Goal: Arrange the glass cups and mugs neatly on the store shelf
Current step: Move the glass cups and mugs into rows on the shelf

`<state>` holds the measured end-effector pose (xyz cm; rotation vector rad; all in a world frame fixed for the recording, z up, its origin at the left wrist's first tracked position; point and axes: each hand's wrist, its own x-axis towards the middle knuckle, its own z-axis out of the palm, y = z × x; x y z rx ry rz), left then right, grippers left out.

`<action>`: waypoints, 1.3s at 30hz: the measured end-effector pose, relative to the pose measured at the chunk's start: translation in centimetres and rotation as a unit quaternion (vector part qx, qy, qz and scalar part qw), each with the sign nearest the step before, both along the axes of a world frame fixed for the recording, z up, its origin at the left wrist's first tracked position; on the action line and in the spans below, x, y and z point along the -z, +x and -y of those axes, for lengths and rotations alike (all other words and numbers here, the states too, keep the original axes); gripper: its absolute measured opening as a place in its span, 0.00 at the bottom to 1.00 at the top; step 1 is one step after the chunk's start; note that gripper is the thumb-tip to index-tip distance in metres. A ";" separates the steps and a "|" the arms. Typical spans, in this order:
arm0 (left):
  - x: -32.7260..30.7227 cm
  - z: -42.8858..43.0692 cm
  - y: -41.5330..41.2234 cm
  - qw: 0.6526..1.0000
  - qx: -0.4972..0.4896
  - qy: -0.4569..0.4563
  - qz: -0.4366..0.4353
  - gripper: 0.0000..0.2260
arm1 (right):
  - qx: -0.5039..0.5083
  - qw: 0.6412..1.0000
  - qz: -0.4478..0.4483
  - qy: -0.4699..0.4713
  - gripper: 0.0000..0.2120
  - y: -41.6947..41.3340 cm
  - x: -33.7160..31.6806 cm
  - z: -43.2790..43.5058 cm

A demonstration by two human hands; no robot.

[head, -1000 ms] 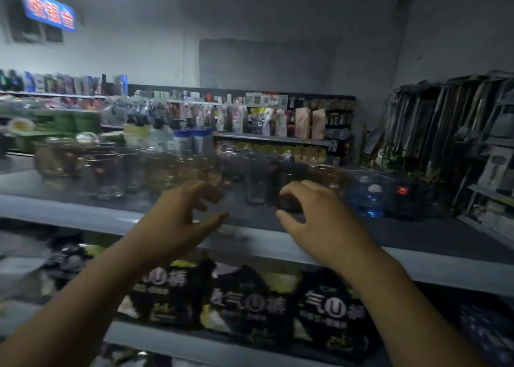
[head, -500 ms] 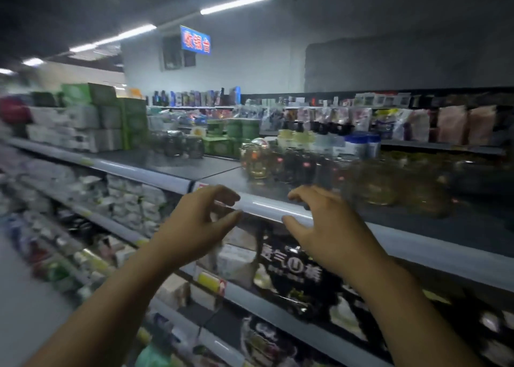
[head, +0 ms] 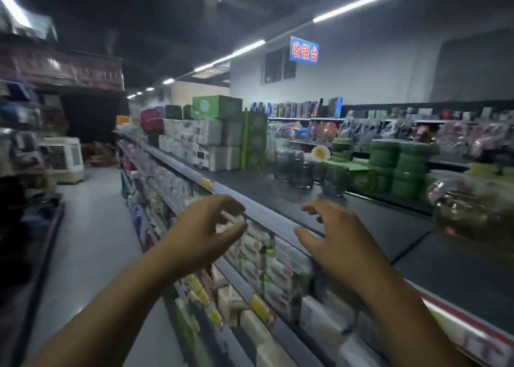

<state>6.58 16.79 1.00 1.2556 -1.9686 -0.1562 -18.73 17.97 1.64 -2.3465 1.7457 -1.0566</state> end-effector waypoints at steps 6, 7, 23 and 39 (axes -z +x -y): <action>0.0 11.5 4.6 0.998 0.041 0.003 -0.038 0.13 | 0.019 0.997 -0.077 0.006 0.20 5.8 -0.2 9.7; 0.1 13.7 4.9 0.998 0.052 -0.001 -0.032 0.13 | 0.028 0.996 -0.086 0.006 0.21 6.6 -0.1 11.2; -6.0 51.7 6.2 0.971 0.196 -0.055 0.123 0.16 | 0.276 0.954 -0.116 -0.016 0.20 12.6 -6.3 36.8; -2.4 60.5 1.4 0.968 0.204 -0.040 0.139 0.10 | 0.240 0.961 -0.115 -0.076 0.06 12.9 -3.5 43.8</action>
